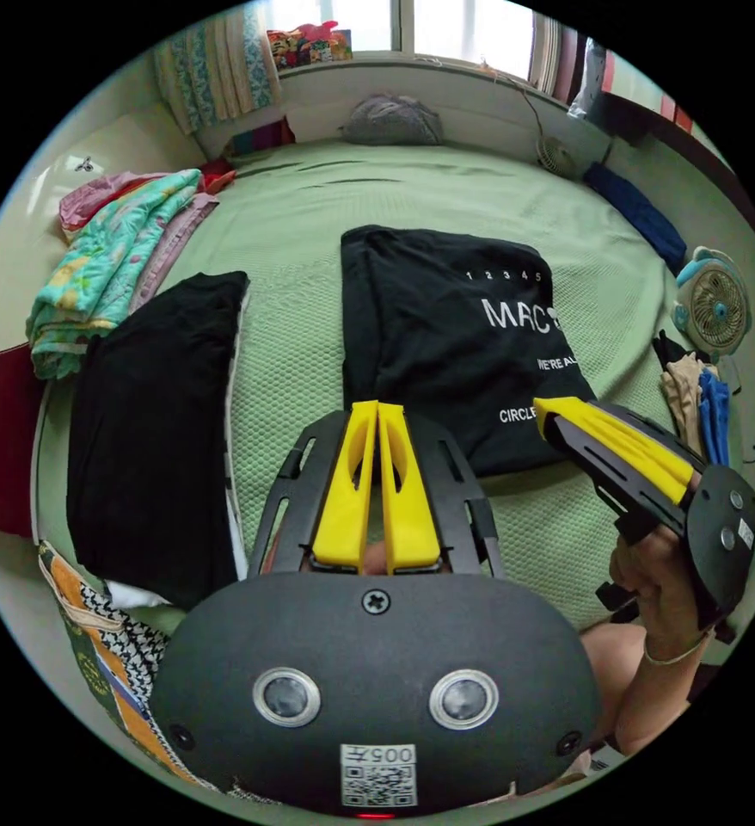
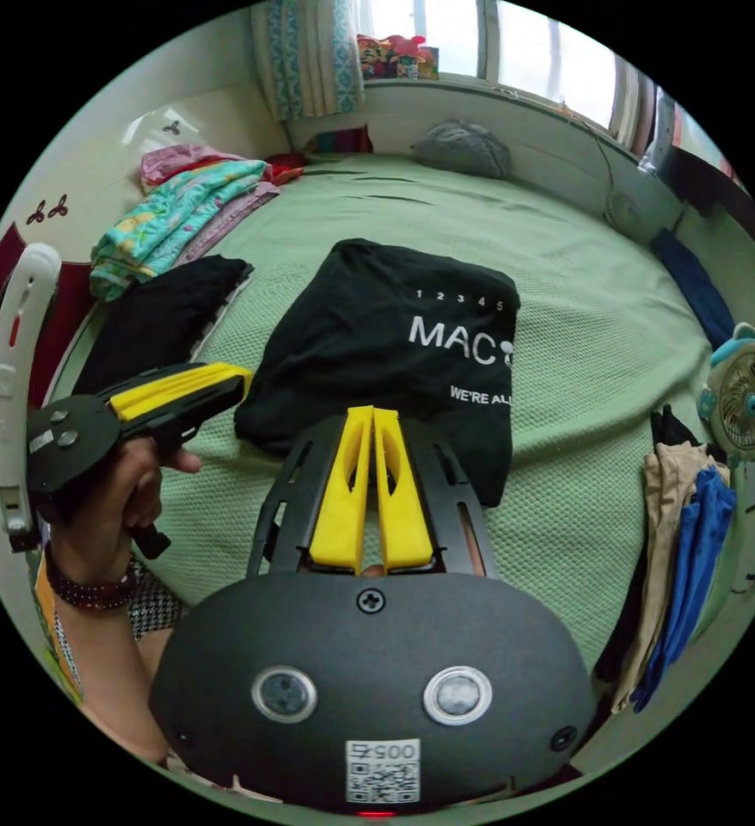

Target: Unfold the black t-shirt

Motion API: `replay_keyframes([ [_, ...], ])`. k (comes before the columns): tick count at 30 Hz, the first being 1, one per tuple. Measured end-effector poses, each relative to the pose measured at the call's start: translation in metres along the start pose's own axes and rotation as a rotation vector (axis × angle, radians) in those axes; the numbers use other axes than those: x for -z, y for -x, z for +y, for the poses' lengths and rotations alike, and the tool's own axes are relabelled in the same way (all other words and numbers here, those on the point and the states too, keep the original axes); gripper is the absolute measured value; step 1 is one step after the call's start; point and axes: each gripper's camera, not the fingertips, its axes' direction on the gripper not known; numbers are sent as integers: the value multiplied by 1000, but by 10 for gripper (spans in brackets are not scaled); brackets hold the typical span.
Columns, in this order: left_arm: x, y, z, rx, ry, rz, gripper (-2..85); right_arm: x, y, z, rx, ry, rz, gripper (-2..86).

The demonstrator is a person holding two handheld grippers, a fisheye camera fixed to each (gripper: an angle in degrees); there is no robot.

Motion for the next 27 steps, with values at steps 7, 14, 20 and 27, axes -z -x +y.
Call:
replay_keyframes([
  [7,-2,27,2,15,64,27,-5,-13,29,0,86,34,-21,20],
  [14,-2,36,6,-2,41,-122,5,-21,57,2,176,3,-166,100],
  [20,-6,57,3,48,34,-62,33,-42,87,6,286,31,-151,107],
  [27,-9,70,0,54,35,-49,39,-54,86,-1,266,53,-106,55],
])
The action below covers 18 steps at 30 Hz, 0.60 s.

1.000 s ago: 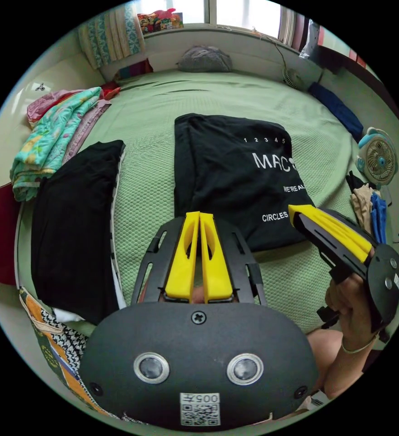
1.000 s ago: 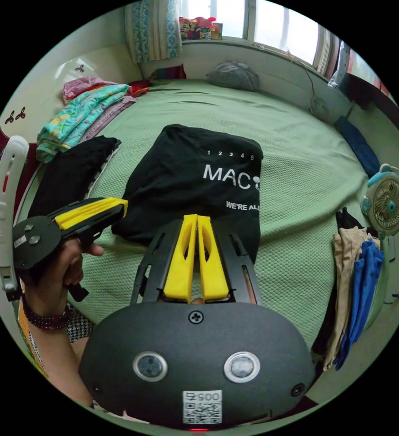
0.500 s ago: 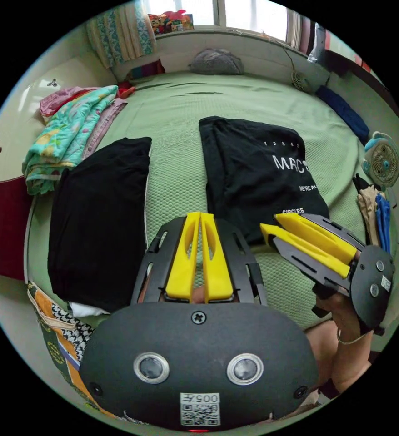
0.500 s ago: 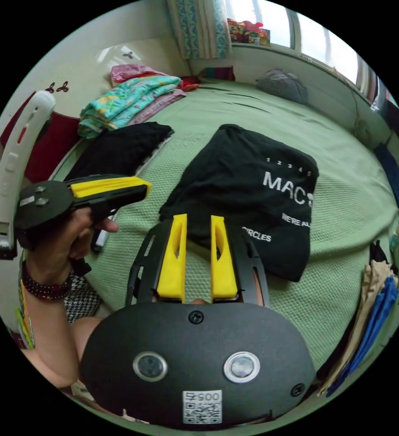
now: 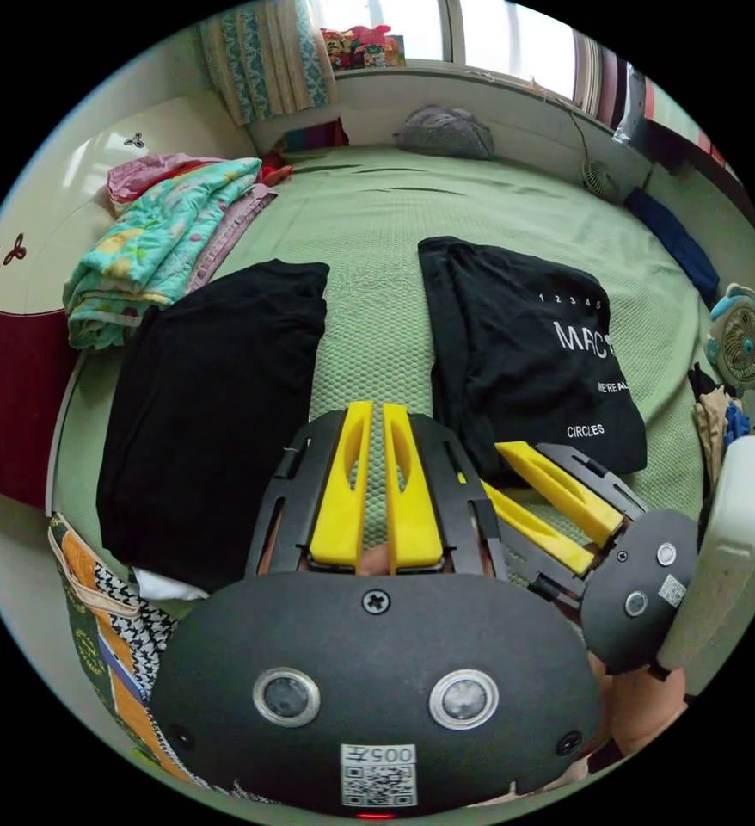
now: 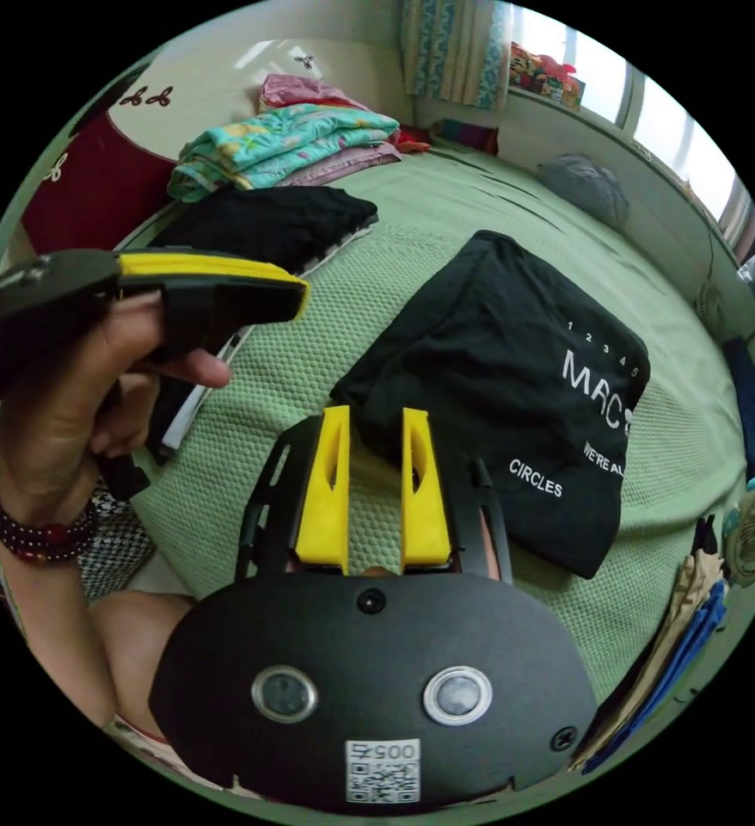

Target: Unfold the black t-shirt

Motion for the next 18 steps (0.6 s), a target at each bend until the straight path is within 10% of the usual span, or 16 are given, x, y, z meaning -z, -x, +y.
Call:
replay_keyframes([
  [18,-36,-18,-3,-128,52,82,14,38,-94,8,-233,-65,-97,-4],
])
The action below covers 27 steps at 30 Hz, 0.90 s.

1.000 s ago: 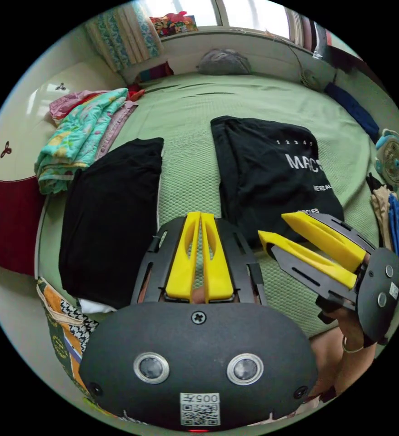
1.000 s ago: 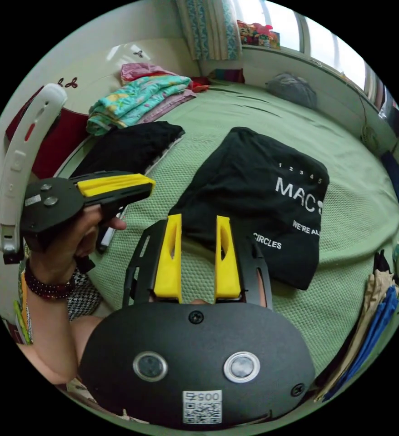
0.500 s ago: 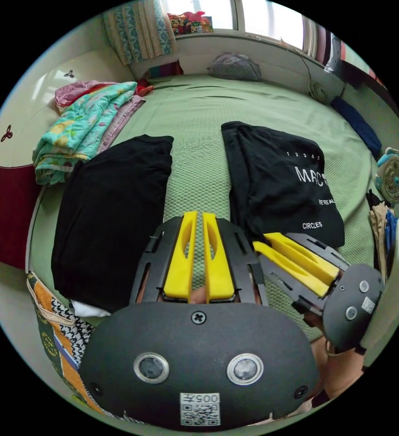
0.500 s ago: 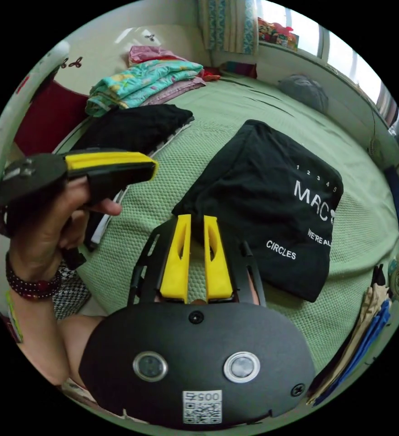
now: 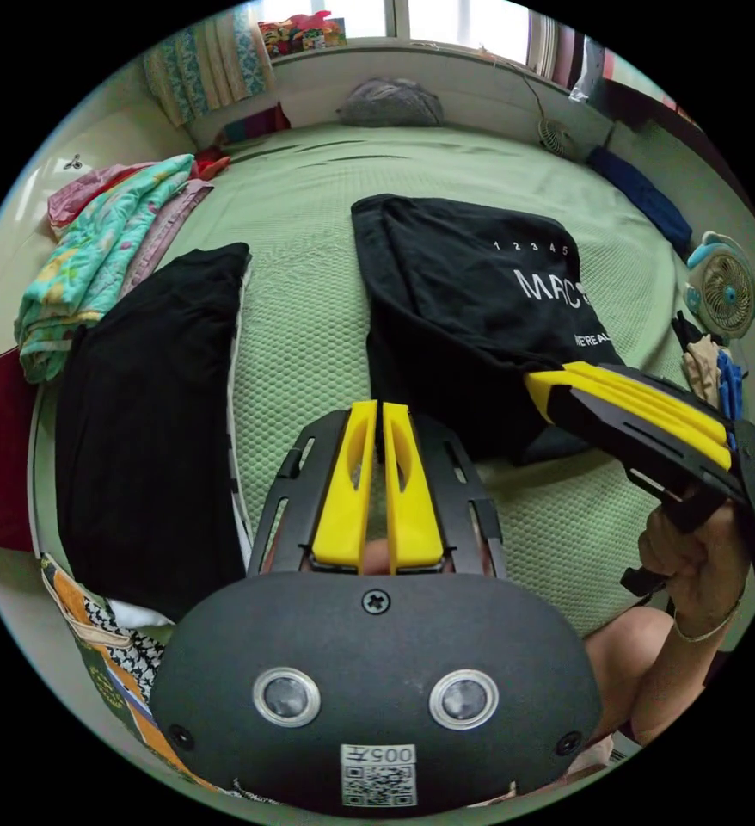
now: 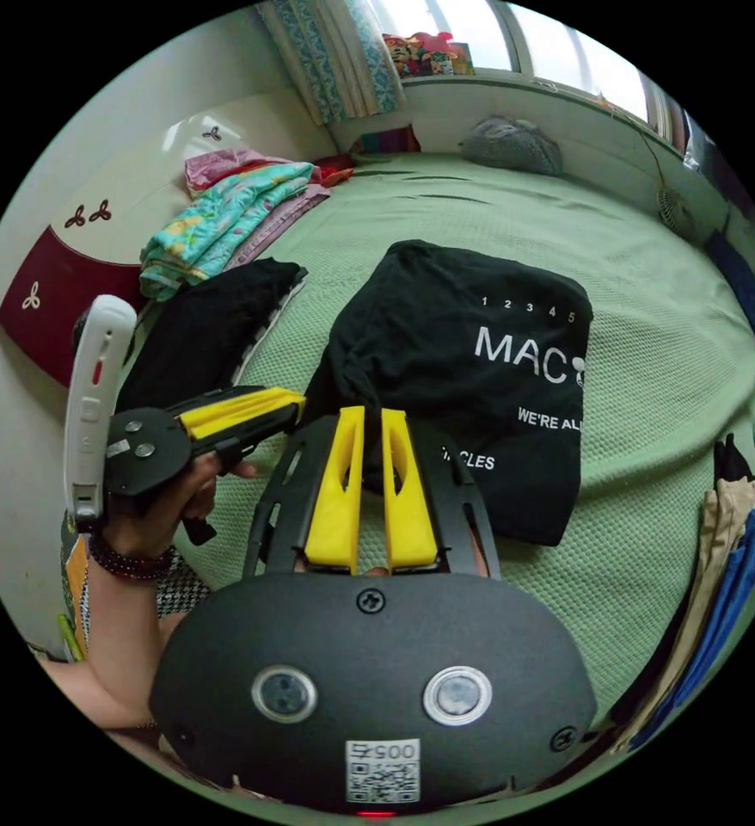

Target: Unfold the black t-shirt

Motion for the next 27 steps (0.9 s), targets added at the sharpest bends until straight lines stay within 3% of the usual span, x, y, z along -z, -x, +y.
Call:
replay_keyframes([
  [9,-1,5,1,-15,-16,36,5,0,-1,-4,13,24,-39,20],
  [16,-1,5,2,-67,-18,167,66,2,-6,-5,5,22,-39,39],
  [27,-5,5,3,-104,-28,155,71,21,-5,-14,75,-62,-108,87],
])
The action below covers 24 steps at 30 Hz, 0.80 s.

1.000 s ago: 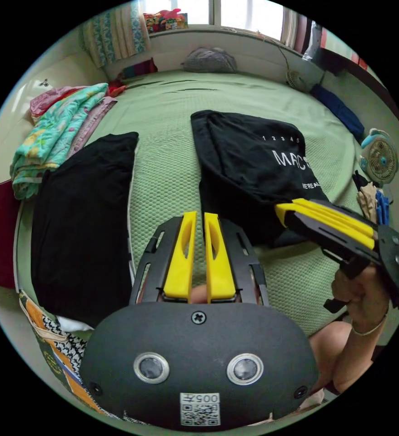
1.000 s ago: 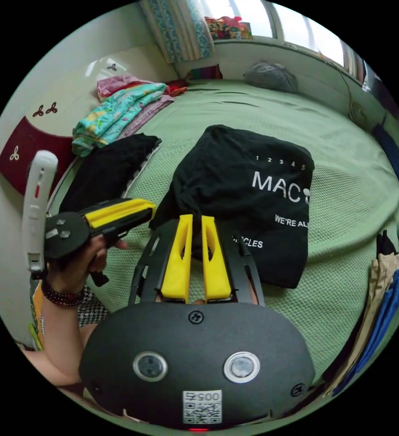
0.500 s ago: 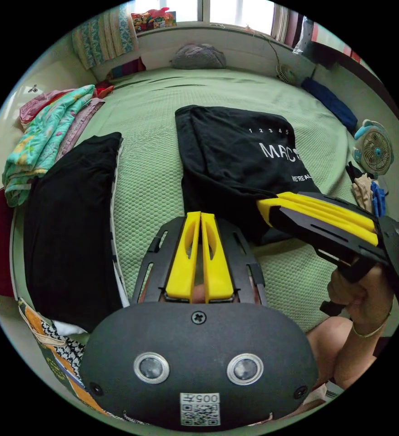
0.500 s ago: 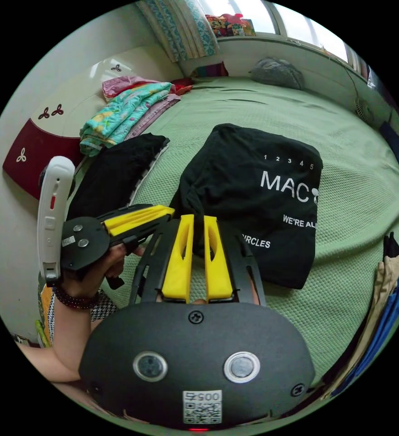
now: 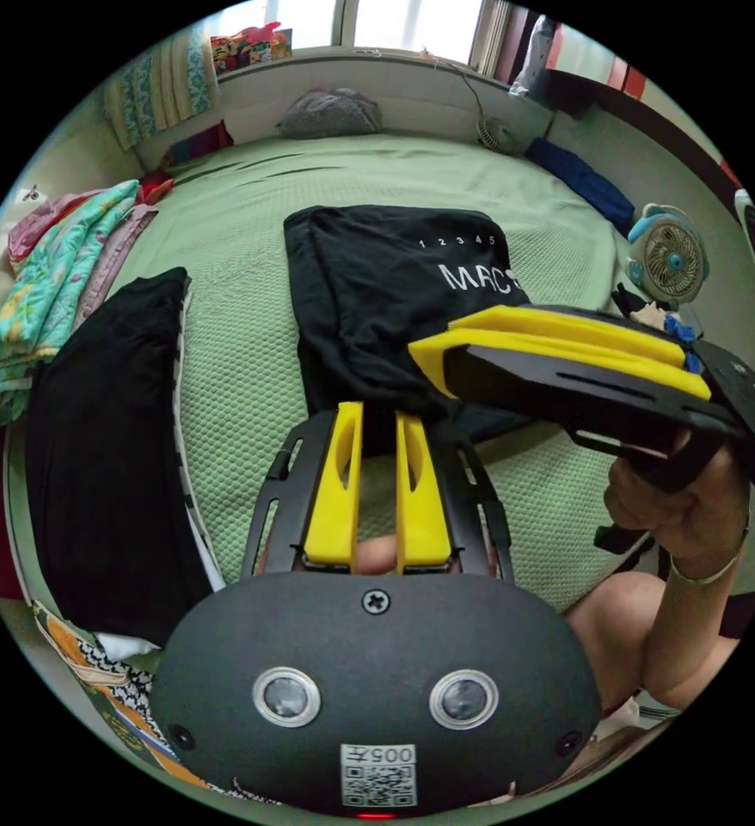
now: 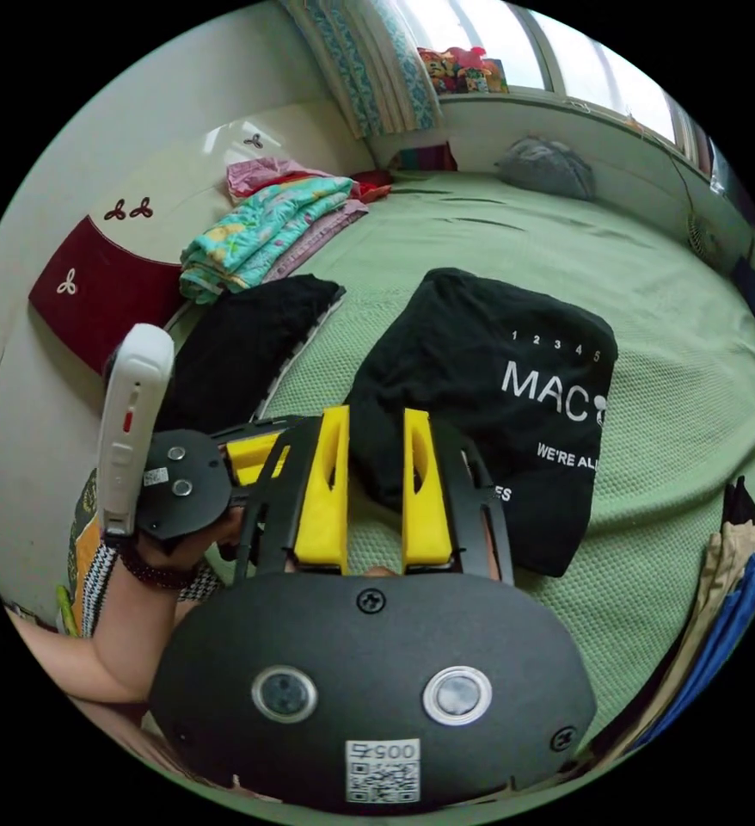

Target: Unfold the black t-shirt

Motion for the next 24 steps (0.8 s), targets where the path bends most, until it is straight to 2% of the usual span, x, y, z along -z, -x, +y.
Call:
replay_keyframes([
  [6,-8,1,-2,-14,29,24,70,-30,4,-17,-7,85,14,130],
  [11,-11,4,-4,-20,34,50,66,-55,8,-24,-42,156,-42,132],
  [15,-15,9,-6,-12,55,73,65,-67,10,-24,-37,205,8,128],
  [24,-18,3,-11,-38,62,45,69,-67,-5,-20,-98,210,88,34],
])
